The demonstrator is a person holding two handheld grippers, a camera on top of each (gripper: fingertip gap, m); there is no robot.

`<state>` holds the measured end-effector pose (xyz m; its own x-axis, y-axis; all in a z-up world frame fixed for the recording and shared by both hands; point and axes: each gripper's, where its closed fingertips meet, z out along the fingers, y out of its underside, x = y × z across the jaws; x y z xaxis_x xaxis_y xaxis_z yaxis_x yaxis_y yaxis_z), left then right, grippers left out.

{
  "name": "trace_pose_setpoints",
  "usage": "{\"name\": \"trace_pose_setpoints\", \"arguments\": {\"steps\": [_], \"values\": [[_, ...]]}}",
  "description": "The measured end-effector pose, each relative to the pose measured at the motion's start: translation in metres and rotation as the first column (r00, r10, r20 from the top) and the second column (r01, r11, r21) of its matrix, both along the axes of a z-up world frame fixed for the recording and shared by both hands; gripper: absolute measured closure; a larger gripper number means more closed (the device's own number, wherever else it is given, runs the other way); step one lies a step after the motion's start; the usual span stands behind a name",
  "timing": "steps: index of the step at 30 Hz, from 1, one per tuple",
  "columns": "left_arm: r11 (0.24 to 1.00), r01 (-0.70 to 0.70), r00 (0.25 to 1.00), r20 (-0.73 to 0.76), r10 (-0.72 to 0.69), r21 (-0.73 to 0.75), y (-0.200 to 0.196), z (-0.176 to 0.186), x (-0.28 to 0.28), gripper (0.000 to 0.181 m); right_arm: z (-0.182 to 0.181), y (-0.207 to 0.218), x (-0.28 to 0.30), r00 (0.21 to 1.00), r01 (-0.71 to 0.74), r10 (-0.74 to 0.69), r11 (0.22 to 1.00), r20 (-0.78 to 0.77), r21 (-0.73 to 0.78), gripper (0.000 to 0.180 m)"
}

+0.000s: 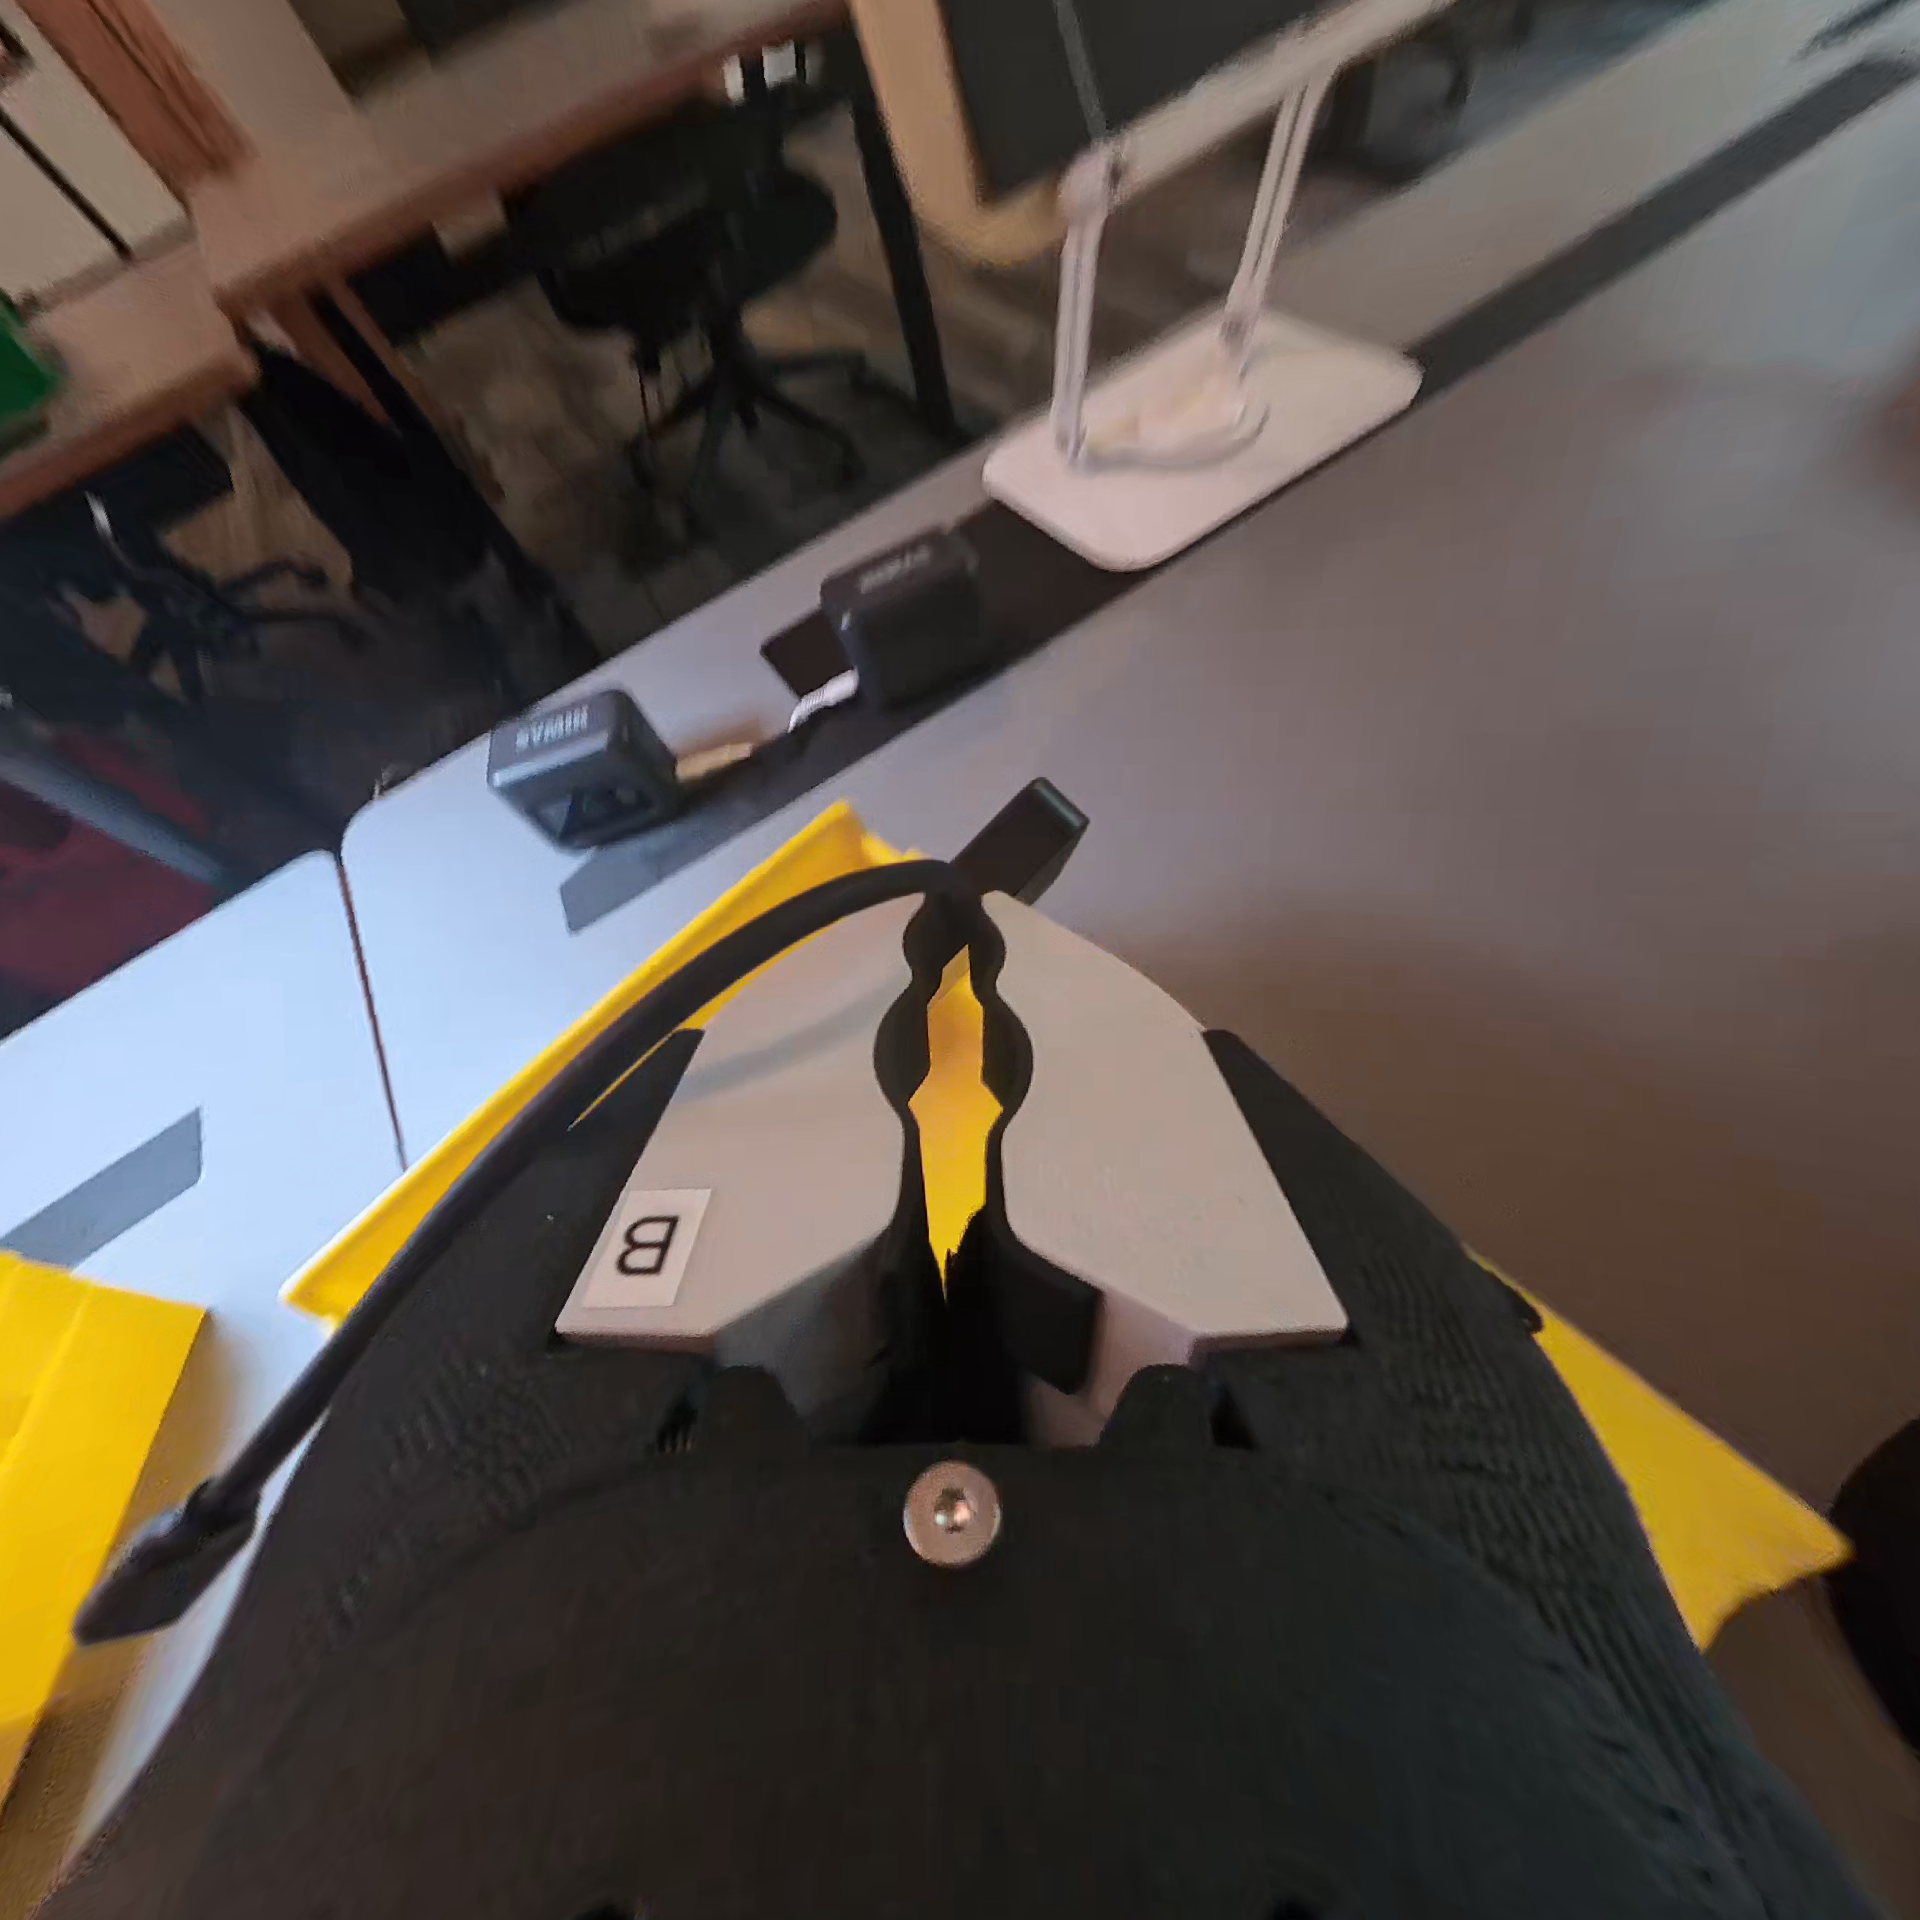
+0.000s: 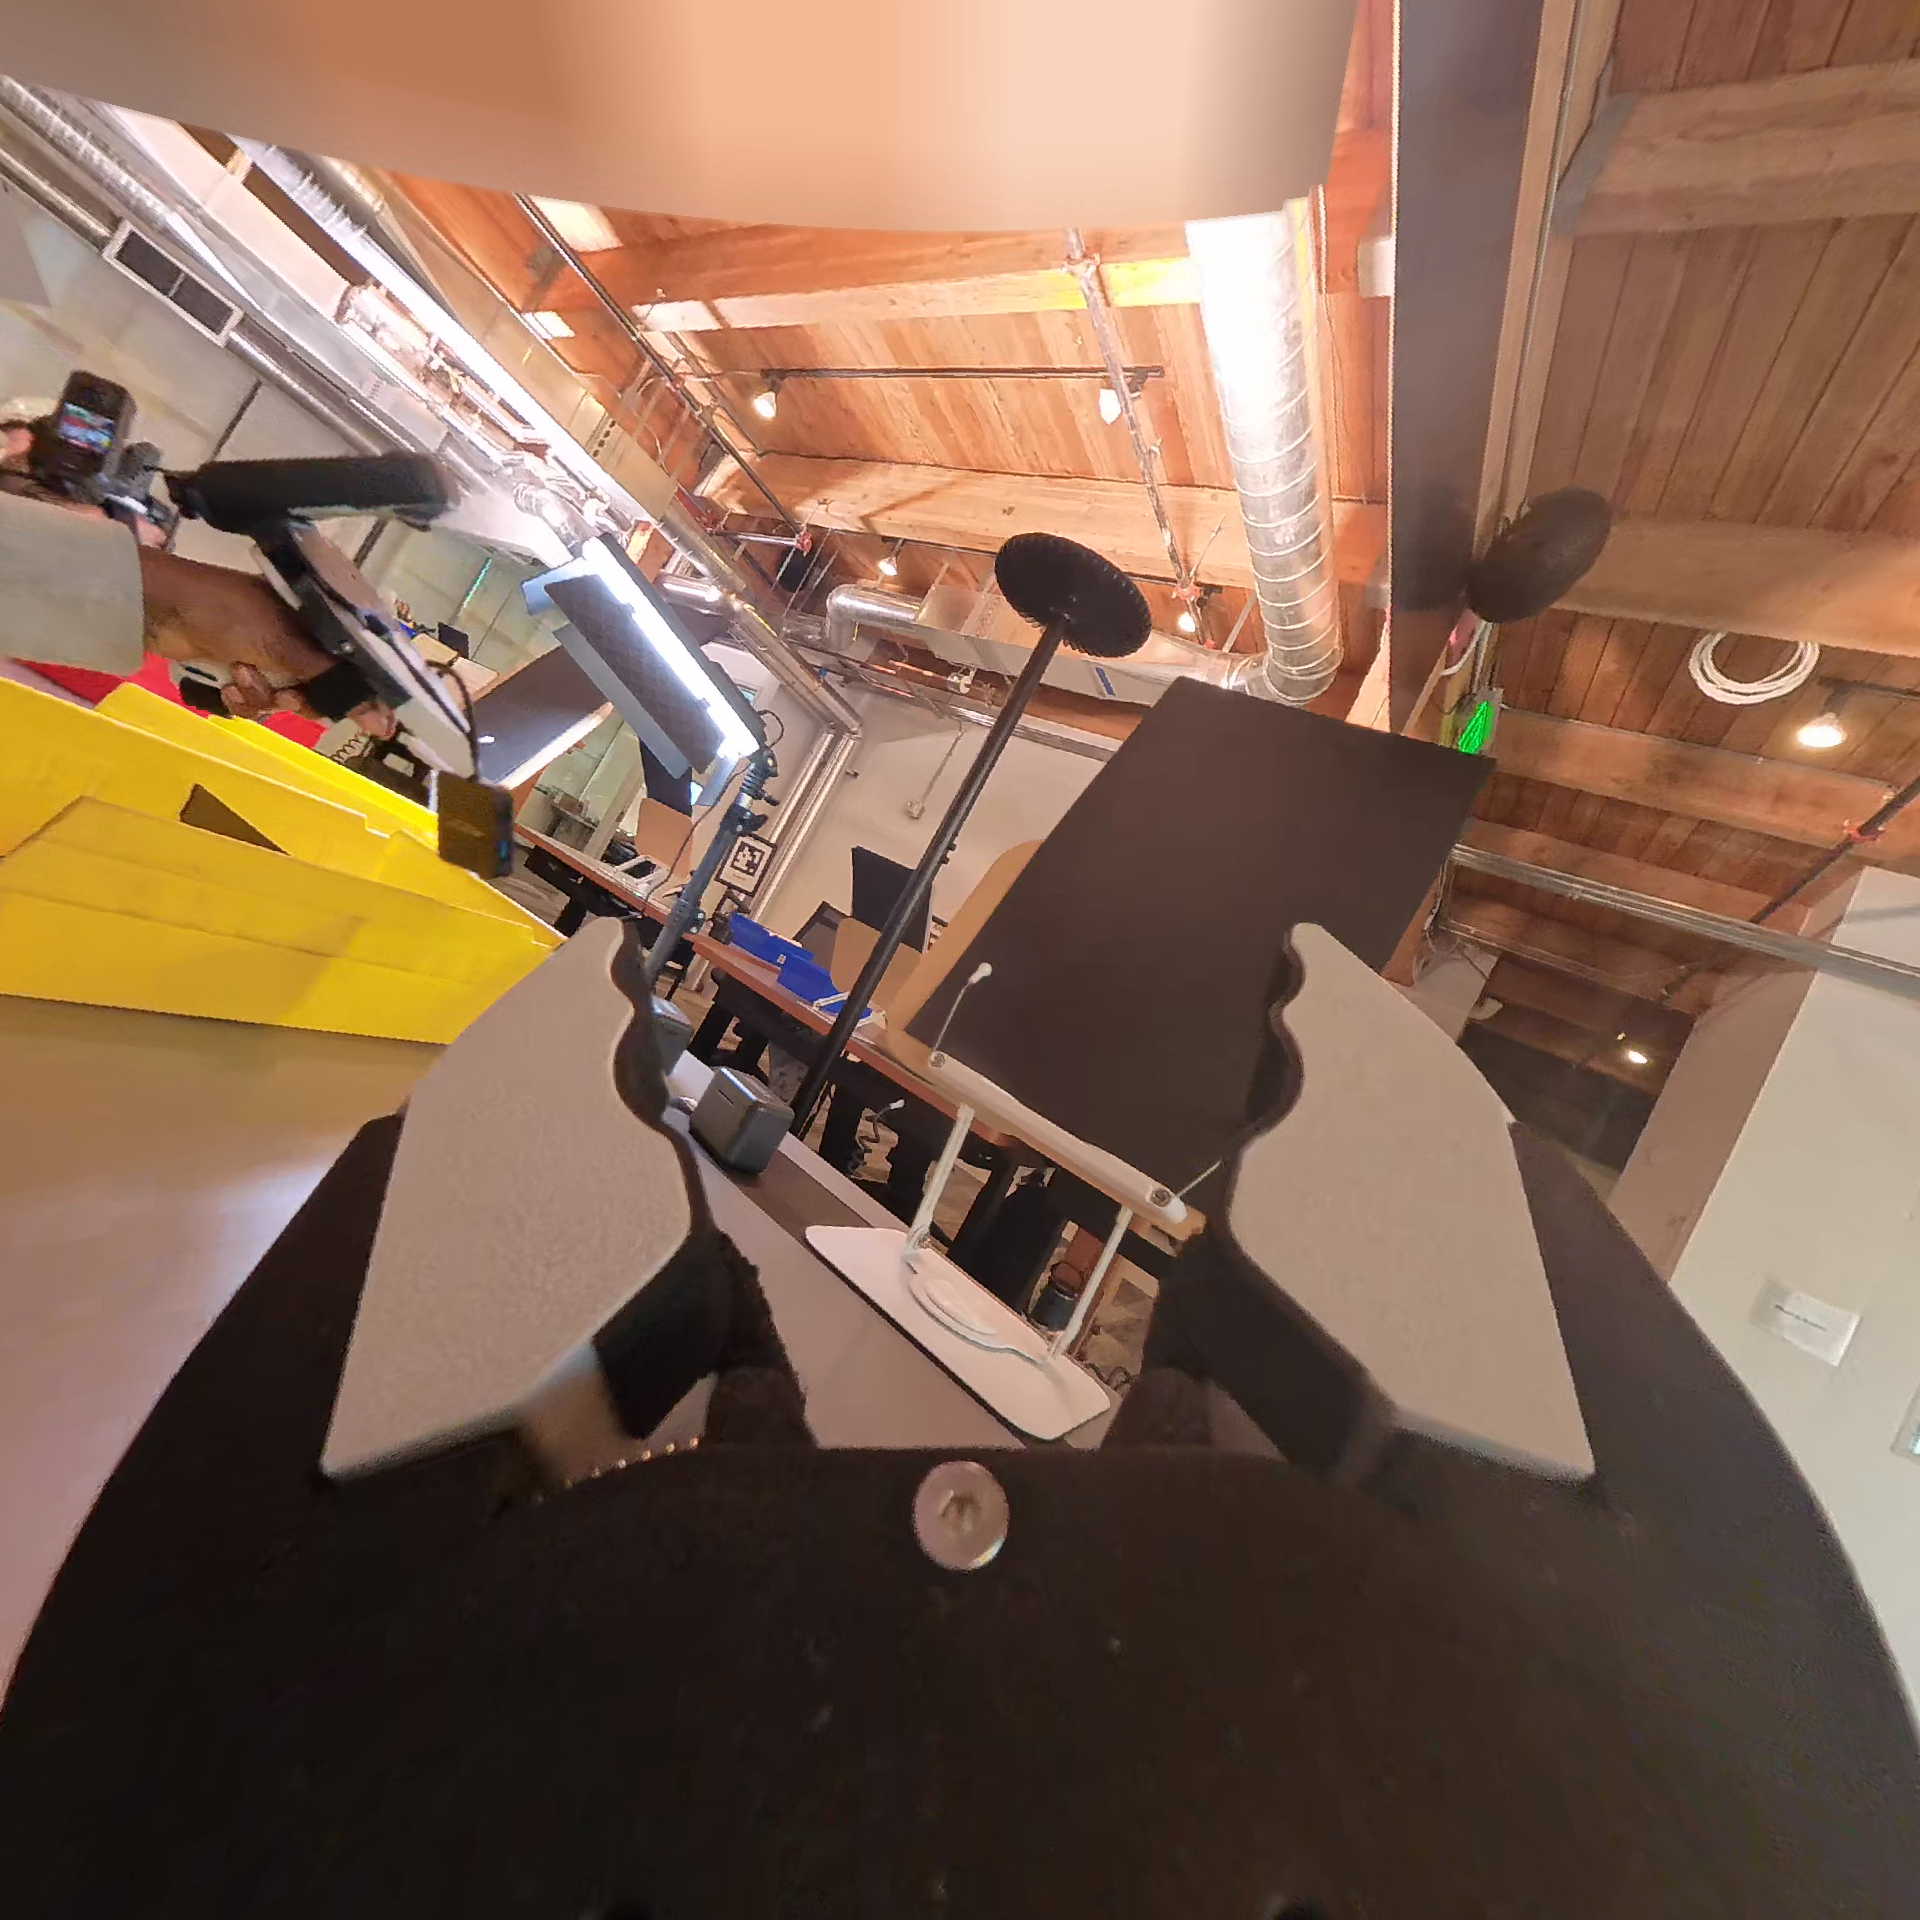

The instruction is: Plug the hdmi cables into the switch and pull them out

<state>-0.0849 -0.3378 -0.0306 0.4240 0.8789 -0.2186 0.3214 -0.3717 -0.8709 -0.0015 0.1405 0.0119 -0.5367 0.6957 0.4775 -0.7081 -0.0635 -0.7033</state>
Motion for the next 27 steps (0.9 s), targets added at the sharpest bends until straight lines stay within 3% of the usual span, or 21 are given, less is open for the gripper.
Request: {"name": "trace_pose_setpoints", "arguments": {"steps": [1, 5, 8, 11, 15, 20, 22, 23, 27], "values": [[0.999, 0.023, 0.998, -0.051, -0.022, 0.032, 0.010, 0.008, 0.004, 0.177, 0.000, -0.002, 0.002, 1.000, -0.008, 0.008, 1.000, -0.003, 0.004, 0.068], [0.978, 0.149, 0.962, -0.250, -0.110, 0.143, 0.062, 0.041, 0.026, 0.177, 0.000, -0.014, 0.011, 0.999, -0.046, 0.047, 0.998, -0.008, 0.037, 0.068], [0.921, 0.300, 0.906, -0.377, -0.194, 0.249, 0.110, 0.062, 0.048, 0.177, -0.002, -0.028, 0.019, 0.996, -0.090, 0.090, 0.993, 0.001, 0.078, 0.068], [0.817, 0.471, 0.838, -0.459, -0.296, 0.332, 0.161, 0.071, 0.072, 0.177, -0.007, -0.044, 0.027, 0.991, -0.137, 0.134, 0.982, 0.025, 0.129, 0.068], [0.619, 0.648, 0.747, -0.531, -0.400, 0.444, 0.226, 0.070, 0.099, 0.177, -0.016, -0.070, 0.041, 0.967, -0.248, 0.232, 0.952, 0.108, 0.178, 0.072], [0.339, 0.734, 0.668, -0.537, -0.515, 0.588, 0.292, 0.050, 0.120, 0.177, -0.018, -0.103, 0.057, 0.911, -0.392, 0.358, 0.906, 0.208, 0.161, 0.105], [0.260, 0.732, 0.647, -0.524, -0.554, 0.630, 0.311, 0.041, 0.124, 0.177, -0.022, -0.116, 0.057, 0.892, -0.426, 0.383, 0.890, 0.241, 0.161, 0.107], [0.236, 0.729, 0.639, -0.515, -0.571, 0.643, 0.318, 0.037, 0.127, 0.177, -0.027, -0.123, 0.056, 0.880, -0.444, 0.392, 0.879, 0.269, 0.174, 0.108], [0.239, 0.728, 0.619, -0.465, -0.633, 0.642, 0.336, 0.021, 0.131, 0.178, -0.042, -0.135, 0.048, 0.878, -0.430, 0.351, 0.878, 0.327, 0.210, 0.154]]}}
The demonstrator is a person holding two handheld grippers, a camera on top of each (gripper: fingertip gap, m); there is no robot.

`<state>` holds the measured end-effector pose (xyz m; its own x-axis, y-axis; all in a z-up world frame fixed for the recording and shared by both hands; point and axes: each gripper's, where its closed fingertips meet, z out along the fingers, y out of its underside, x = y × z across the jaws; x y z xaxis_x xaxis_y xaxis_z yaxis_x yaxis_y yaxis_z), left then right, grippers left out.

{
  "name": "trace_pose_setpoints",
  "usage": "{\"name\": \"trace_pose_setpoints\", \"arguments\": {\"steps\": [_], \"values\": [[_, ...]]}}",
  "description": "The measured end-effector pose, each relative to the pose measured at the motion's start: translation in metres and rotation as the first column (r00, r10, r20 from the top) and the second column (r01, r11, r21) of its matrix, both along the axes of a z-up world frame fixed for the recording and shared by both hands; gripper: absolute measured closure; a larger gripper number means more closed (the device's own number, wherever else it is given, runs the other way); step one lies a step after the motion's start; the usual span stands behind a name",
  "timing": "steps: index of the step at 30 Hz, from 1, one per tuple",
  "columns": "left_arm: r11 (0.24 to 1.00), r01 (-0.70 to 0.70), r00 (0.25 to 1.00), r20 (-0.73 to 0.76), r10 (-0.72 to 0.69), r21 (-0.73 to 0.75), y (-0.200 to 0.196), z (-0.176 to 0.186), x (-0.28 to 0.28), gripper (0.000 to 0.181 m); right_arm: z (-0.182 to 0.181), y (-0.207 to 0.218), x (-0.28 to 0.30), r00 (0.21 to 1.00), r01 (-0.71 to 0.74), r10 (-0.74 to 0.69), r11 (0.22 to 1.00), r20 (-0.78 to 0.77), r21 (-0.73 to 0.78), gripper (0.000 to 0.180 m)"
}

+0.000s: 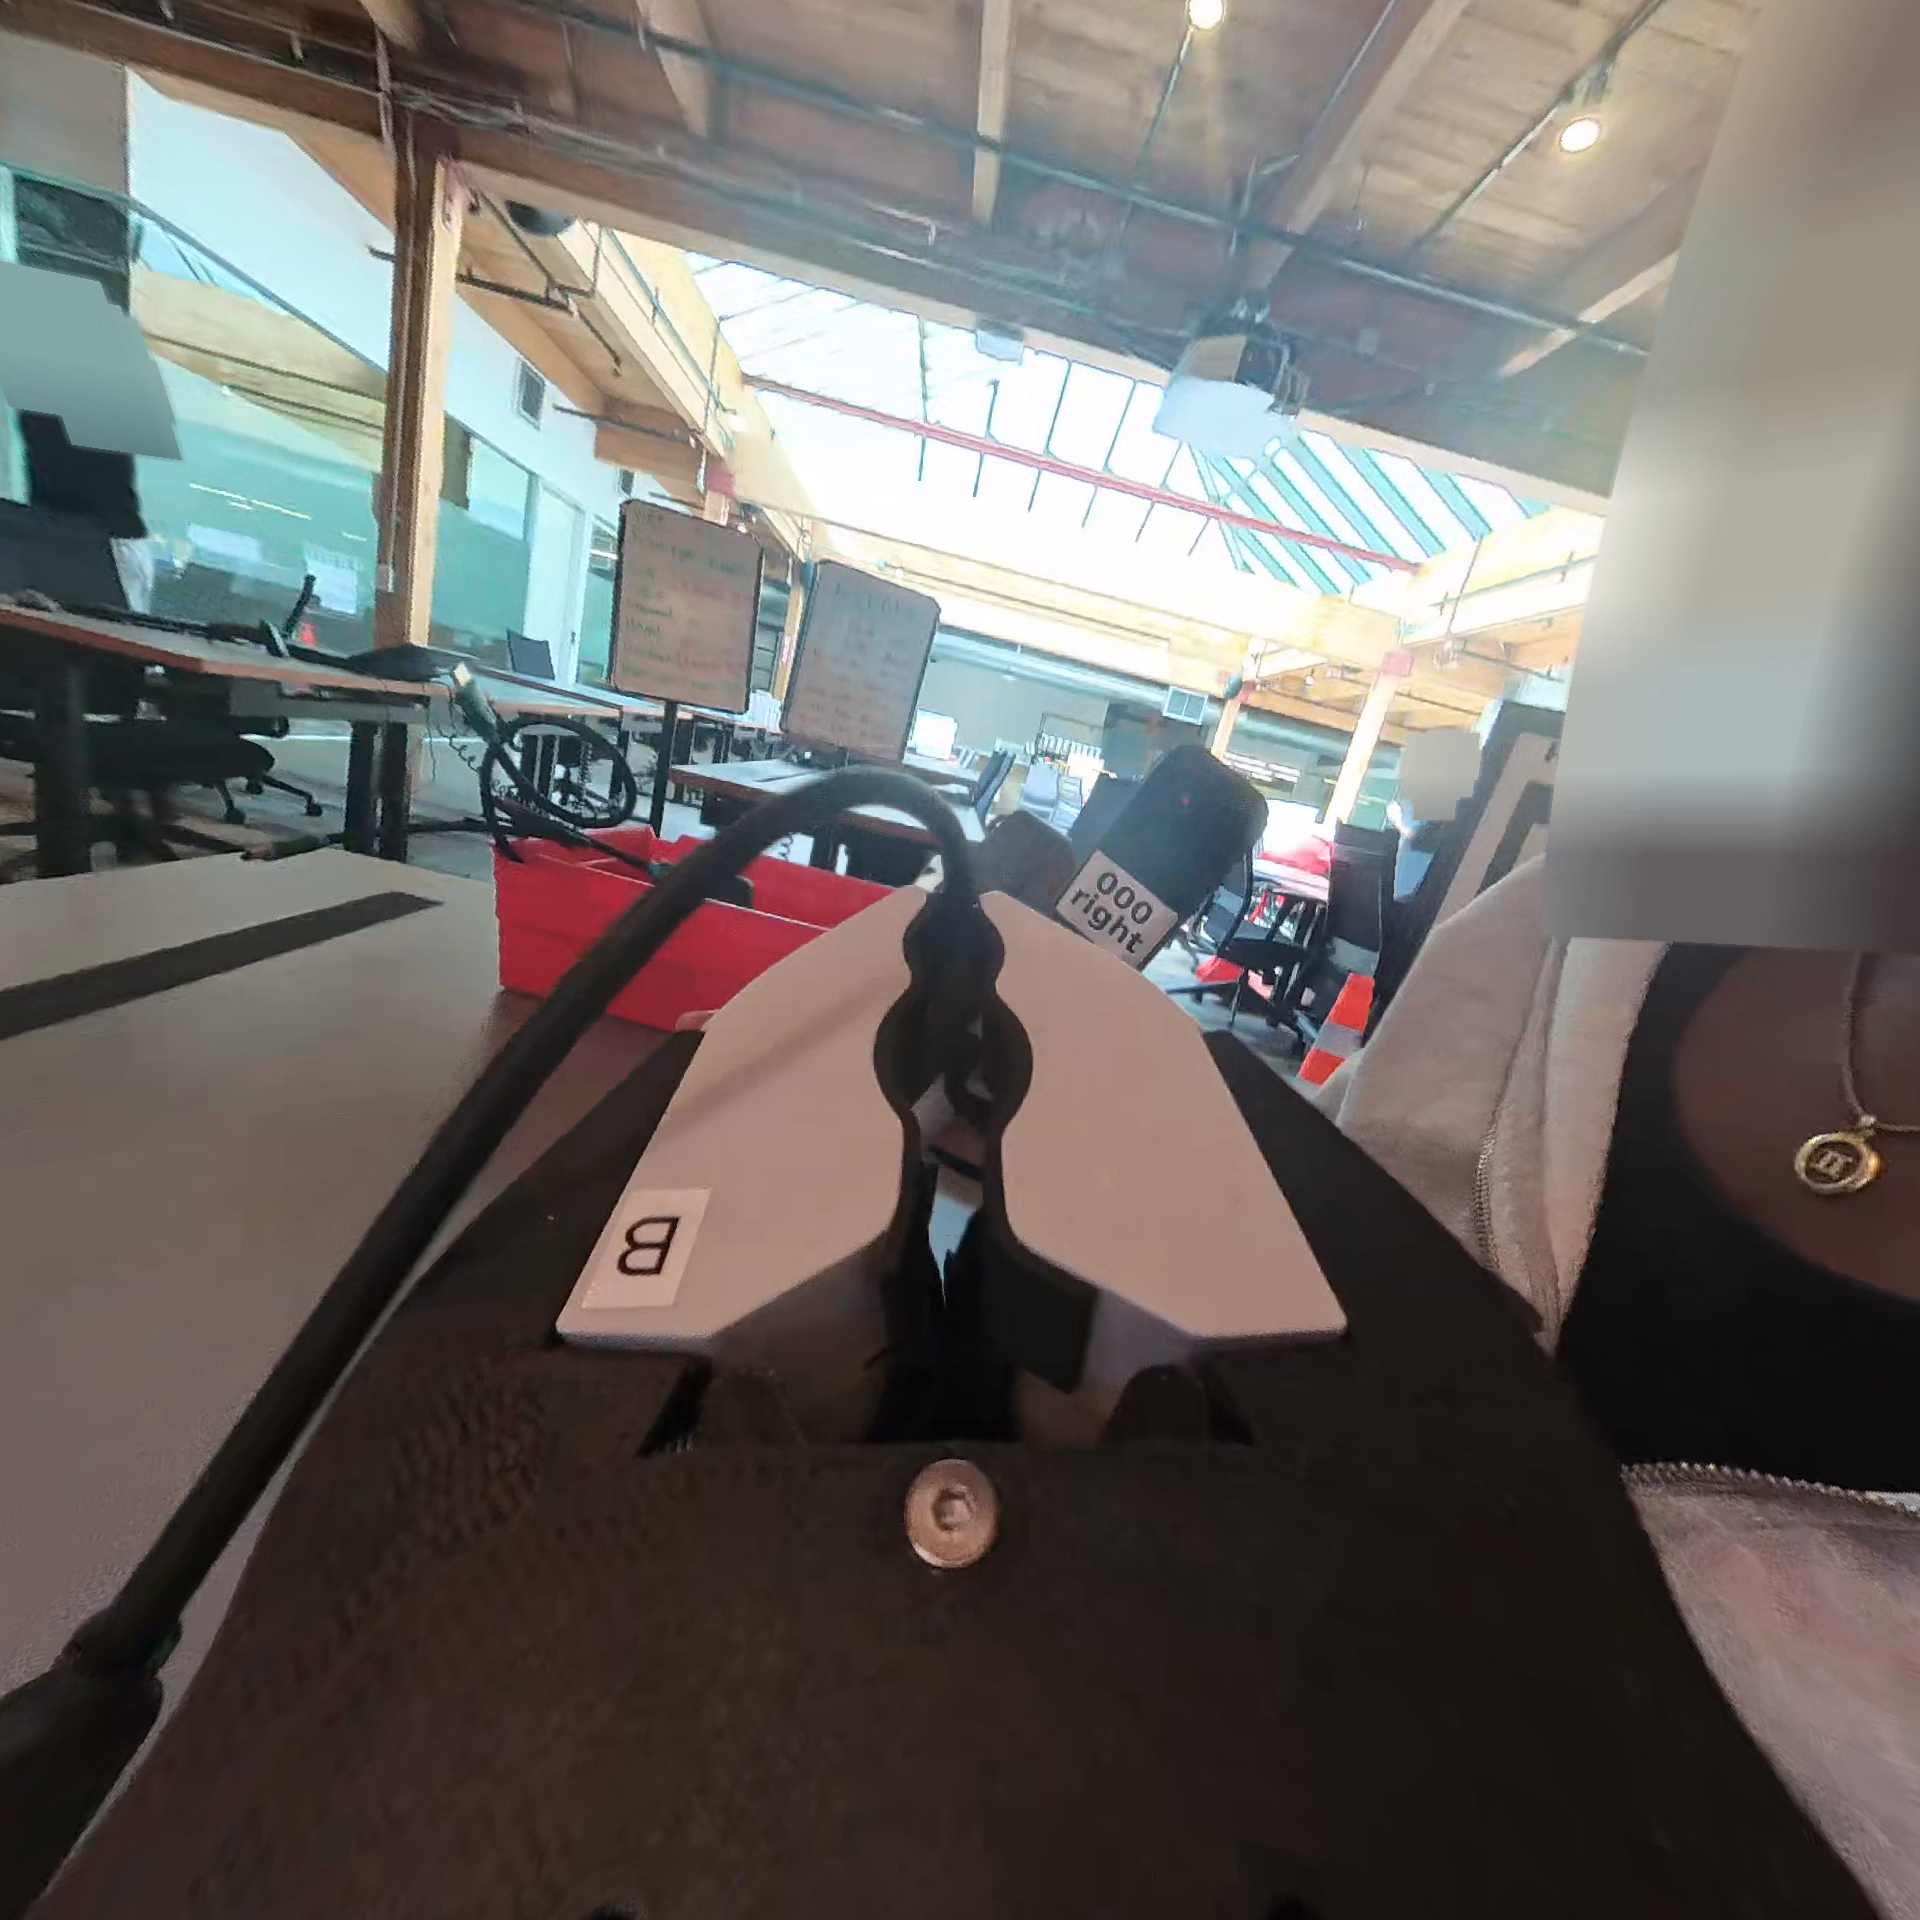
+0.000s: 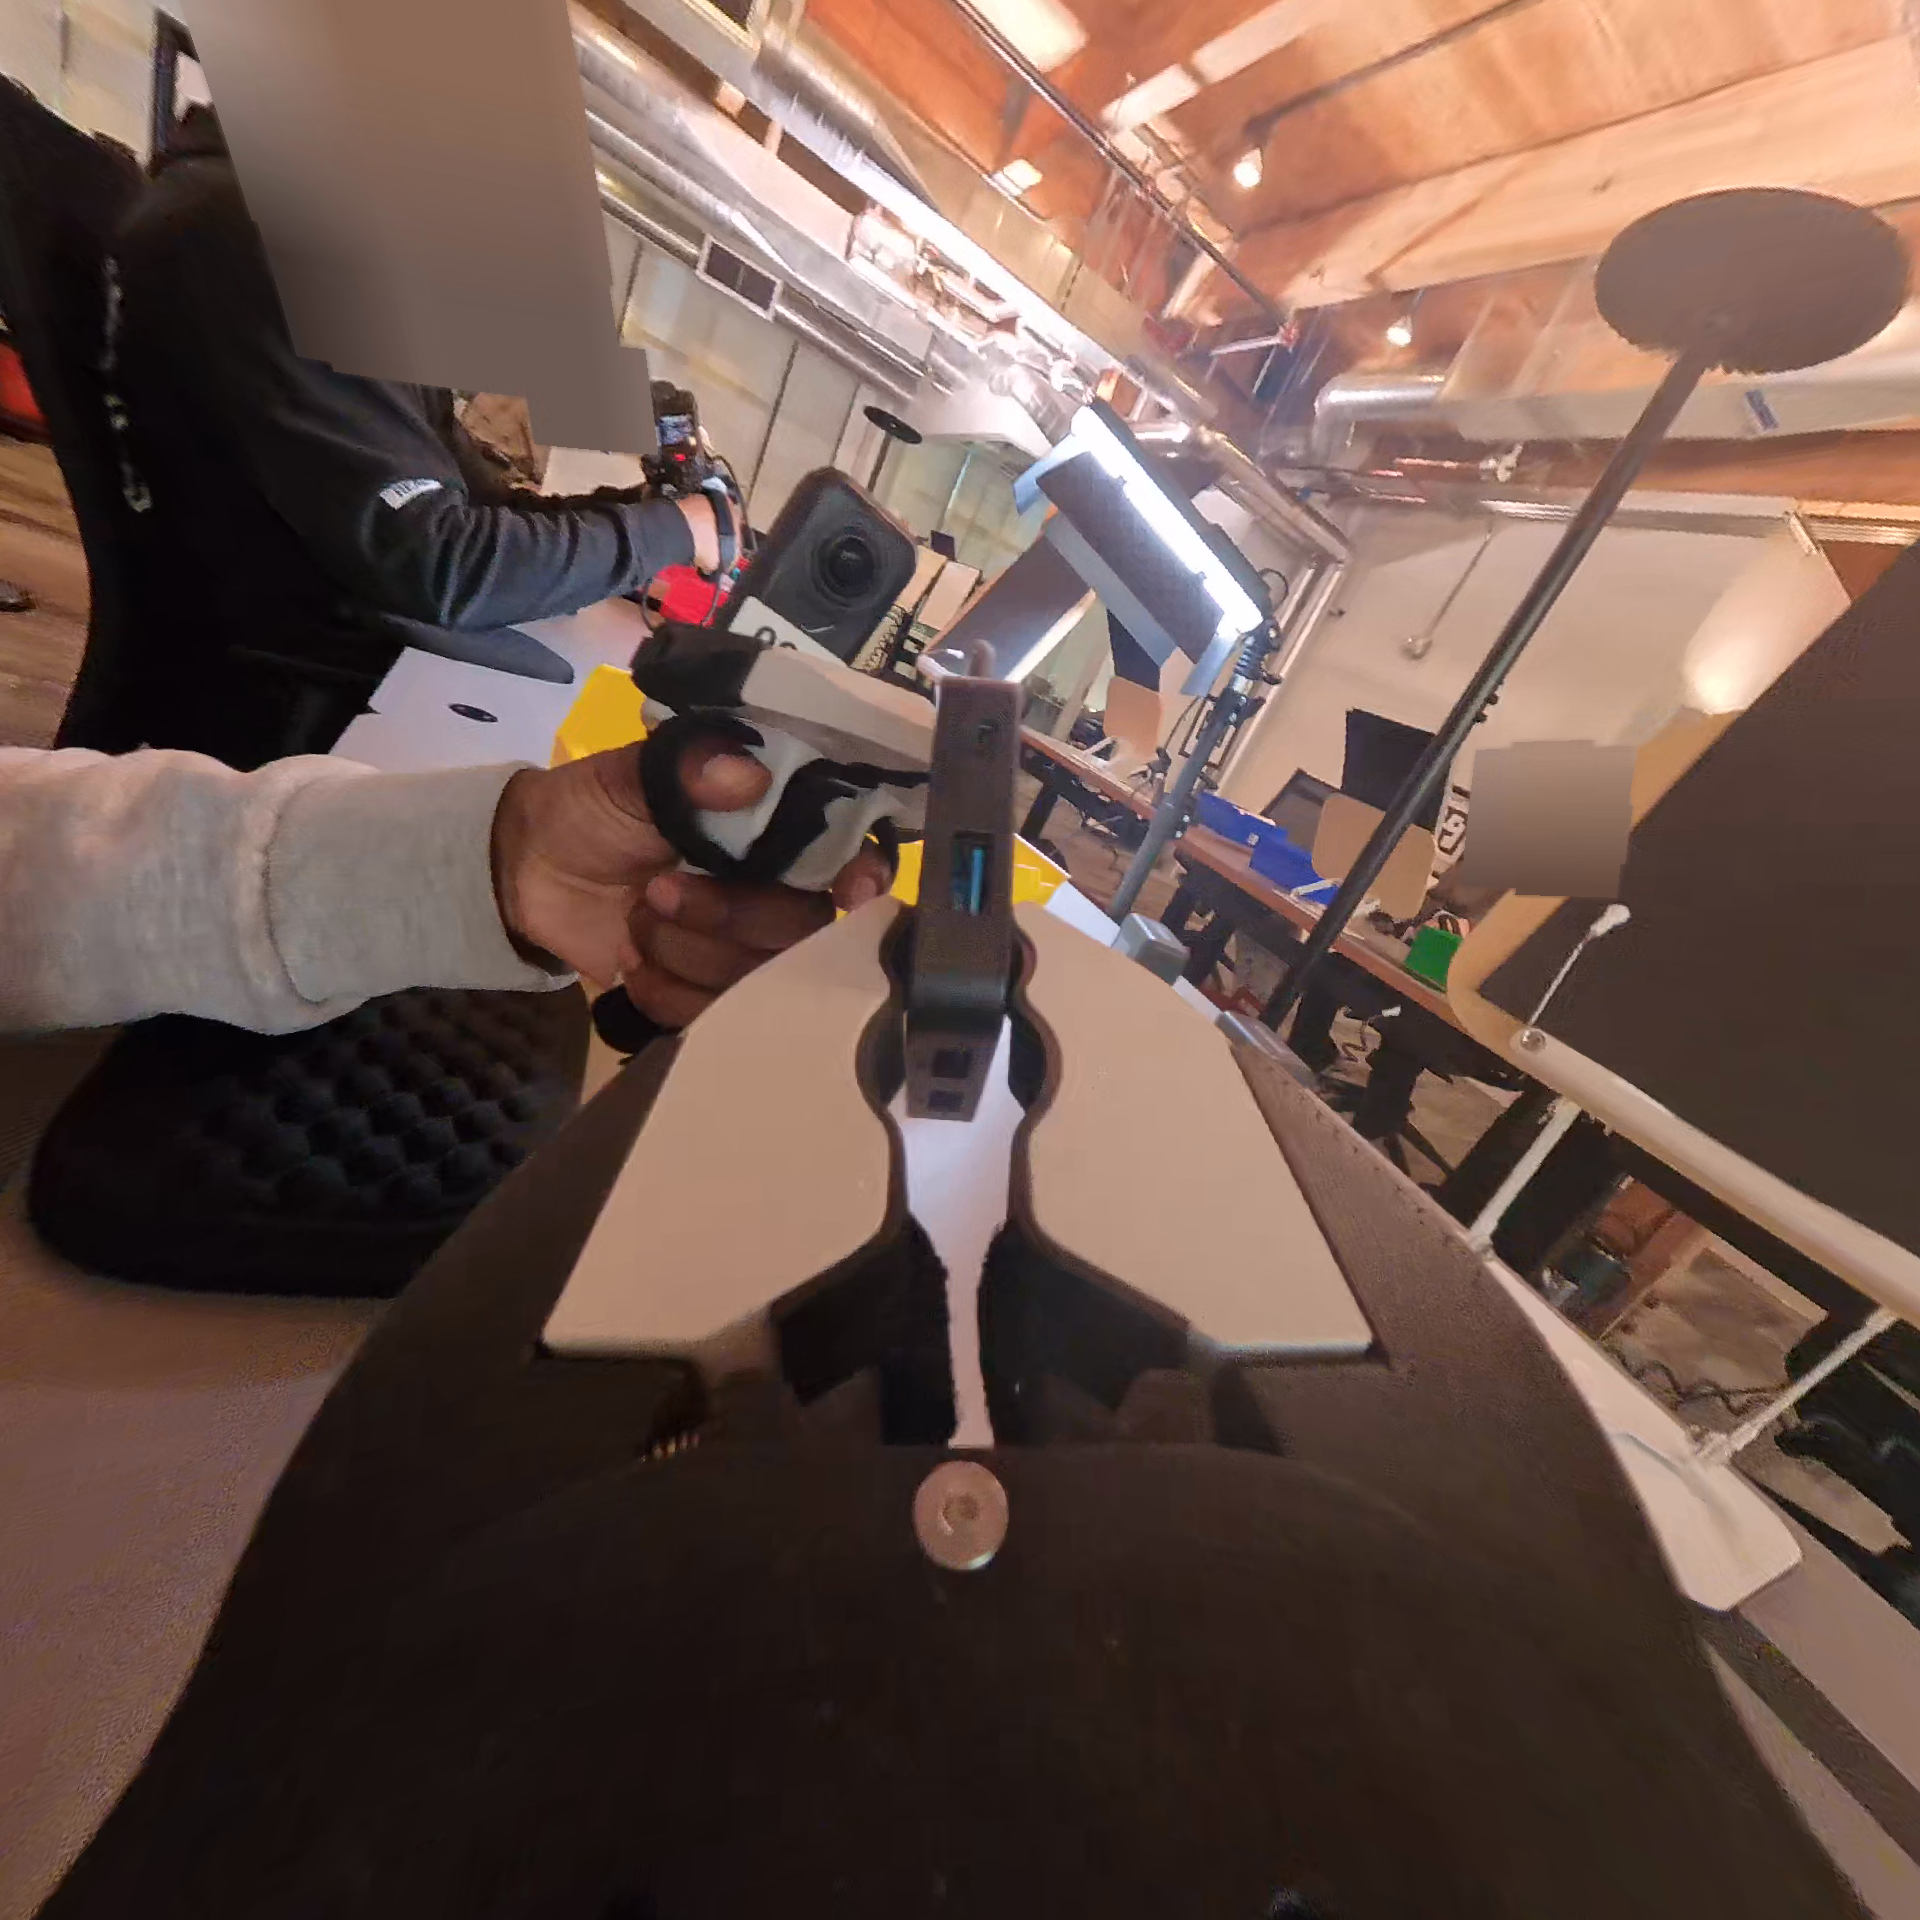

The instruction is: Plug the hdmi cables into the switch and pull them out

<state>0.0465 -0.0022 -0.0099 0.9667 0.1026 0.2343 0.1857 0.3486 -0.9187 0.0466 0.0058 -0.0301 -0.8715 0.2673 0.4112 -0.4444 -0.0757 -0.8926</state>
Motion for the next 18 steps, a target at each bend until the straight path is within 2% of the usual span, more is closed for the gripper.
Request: {"name": "trace_pose_setpoints", "arguments": {"steps": [1, 4, 5, 6, 7, 9, 12, 14, 15, 16, 18], "values": [[1.000, 0.004, 1.000, 0.001, -0.004, -0.003, 0.000, -0.002, 0.000, 0.177, -0.002, 0.001, -0.002, 1.000, 0.007, -0.007, 1.000, 0.010, -0.003, 0.165], [1.000, 0.001, 1.000, 0.026, -0.001, 0.013, 0.002, -0.006, -0.003, 0.176, -0.002, 0.004, -0.002, 0.989, -0.058, 0.067, 0.995, 0.133, -0.076, 0.165], [0.999, -0.011, 0.999, 0.040, 0.010, 0.039, 0.001, -0.006, -0.006, 0.169, 0.000, 0.006, -0.003, 0.976, -0.084, 0.109, 0.987, 0.190, -0.135, 0.165], [0.997, -0.026, 0.998, 0.055, 0.022, 0.075, -0.001, -0.005, -0.010, 0.153, 0.003, 0.010, -0.005, 0.955, -0.111, 0.161, 0.973, 0.250, -0.203, 0.166], [0.994, -0.038, 0.997, 0.073, 0.030, 0.103, -0.002, -0.006, -0.012, 0.142, 0.006, 0.015, -0.006, 0.924, -0.141, 0.227, 0.951, 0.308, -0.277, 0.166], [0.992, -0.047, 0.994, 0.100, 0.035, 0.114, -0.003, -0.011, -0.015, 0.133, 0.014, 0.025, -0.011, 0.837, -0.178, 0.368, 0.884, 0.406, -0.433, 0.166], [0.996, 0.011, 0.993, 0.114, -0.021, 0.084, 0.008, -0.018, -0.010, 0.132, 0.020, 0.036, -0.015, 0.702, -0.191, 0.540, 0.770, 0.463, -0.609, 0.166], [0.995, 0.065, 0.990, 0.122, -0.074, 0.074, 0.017, -0.022, -0.004, 0.133, 0.018, 0.033, -0.012, 0.657, -0.210, 0.592, 0.739, 0.467, -0.641, 0.166], [0.995, 0.076, 0.989, 0.123, -0.084, 0.069, 0.021, -0.024, -0.002, 0.133, 0.015, 0.029, -0.010, 0.657, -0.219, 0.588, 0.747, 0.472, -0.627, 0.166], [0.995, 0.080, 0.989, 0.119, -0.087, 0.065, 0.024, -0.025, -0.001, 0.135, 0.012, 0.024, -0.007, 0.669, -0.229, 0.568, 0.770, 0.479, -0.595, 0.166], [0.994, 0.087, 0.992, 0.084, -0.093, 0.071, 0.024, -0.024, 0.003, 0.153, 0.002, 0.011, 0.000, 0.710, -0.244, 0.508, 0.827, 0.488, -0.506, 0.166]]}}
